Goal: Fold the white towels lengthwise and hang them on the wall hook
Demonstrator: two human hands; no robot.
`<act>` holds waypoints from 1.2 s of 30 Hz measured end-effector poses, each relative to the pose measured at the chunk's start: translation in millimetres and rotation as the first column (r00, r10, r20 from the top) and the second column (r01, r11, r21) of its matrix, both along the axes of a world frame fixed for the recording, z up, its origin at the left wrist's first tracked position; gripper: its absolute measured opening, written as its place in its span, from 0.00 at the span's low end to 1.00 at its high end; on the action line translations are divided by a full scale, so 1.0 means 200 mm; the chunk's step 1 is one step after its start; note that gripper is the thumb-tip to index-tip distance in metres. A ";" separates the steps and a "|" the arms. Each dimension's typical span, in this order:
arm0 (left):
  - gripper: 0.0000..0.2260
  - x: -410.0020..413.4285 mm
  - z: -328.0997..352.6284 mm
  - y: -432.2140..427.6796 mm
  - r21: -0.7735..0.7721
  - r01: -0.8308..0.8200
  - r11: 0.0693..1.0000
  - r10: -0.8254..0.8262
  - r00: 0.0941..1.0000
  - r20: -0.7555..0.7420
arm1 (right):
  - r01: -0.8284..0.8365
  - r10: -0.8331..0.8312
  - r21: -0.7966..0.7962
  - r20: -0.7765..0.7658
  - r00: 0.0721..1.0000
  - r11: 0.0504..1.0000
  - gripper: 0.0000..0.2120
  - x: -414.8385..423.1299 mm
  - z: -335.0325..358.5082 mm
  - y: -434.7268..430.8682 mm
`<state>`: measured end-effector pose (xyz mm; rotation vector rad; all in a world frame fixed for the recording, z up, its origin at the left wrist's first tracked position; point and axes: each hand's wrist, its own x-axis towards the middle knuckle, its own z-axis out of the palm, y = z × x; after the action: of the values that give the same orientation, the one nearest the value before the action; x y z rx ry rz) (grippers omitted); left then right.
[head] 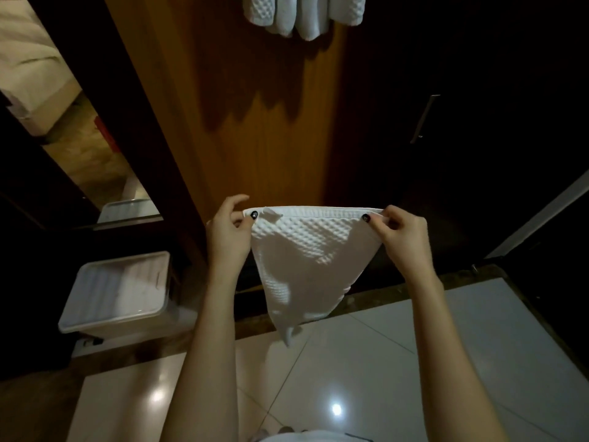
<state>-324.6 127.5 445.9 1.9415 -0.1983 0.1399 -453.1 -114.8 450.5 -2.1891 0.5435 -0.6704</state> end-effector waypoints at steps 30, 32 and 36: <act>0.03 -0.11 -0.08 -0.23 0.031 0.030 0.999 -0.034 0.988 0.151 | -0.223 0.232 0.441 0.033 0.972 0.869 0.19 -0.02 -0.01 0.20; 0.04 -0.12 -0.05 -0.25 -0.021 0.077 0.997 -0.072 0.983 0.172 | -0.263 0.272 0.444 0.045 0.961 0.857 0.14 0.02 0.03 0.23; 0.08 -0.11 0.02 -0.28 -0.177 0.149 0.973 -0.129 0.984 0.121 | -0.330 0.403 0.456 -0.070 0.913 0.827 0.10 0.06 0.11 0.23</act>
<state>-347.3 71.1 450.5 1.7300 -0.3800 0.1661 -441.2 -69.7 471.5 -1.8498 0.2975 -0.1374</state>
